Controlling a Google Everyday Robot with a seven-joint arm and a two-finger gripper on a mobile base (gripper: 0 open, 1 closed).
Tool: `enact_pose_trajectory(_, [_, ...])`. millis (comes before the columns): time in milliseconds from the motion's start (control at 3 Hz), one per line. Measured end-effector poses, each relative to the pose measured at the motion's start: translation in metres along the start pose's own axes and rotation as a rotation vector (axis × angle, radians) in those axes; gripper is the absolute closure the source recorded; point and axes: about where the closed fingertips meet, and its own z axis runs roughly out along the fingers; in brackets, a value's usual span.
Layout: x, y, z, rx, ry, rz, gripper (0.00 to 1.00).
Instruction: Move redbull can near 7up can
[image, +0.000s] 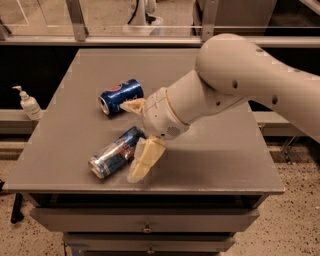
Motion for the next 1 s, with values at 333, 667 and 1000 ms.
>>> enact_pose_trajectory(333, [0.003, 0.002, 0.014, -0.025, 0.036, -0.035, 0.00])
enact_pose_trajectory(667, [0.004, 0.004, 0.026, -0.054, 0.053, -0.057, 0.18])
enact_pose_trajectory(1000, [0.006, 0.002, 0.027, -0.064, 0.073, -0.069, 0.41])
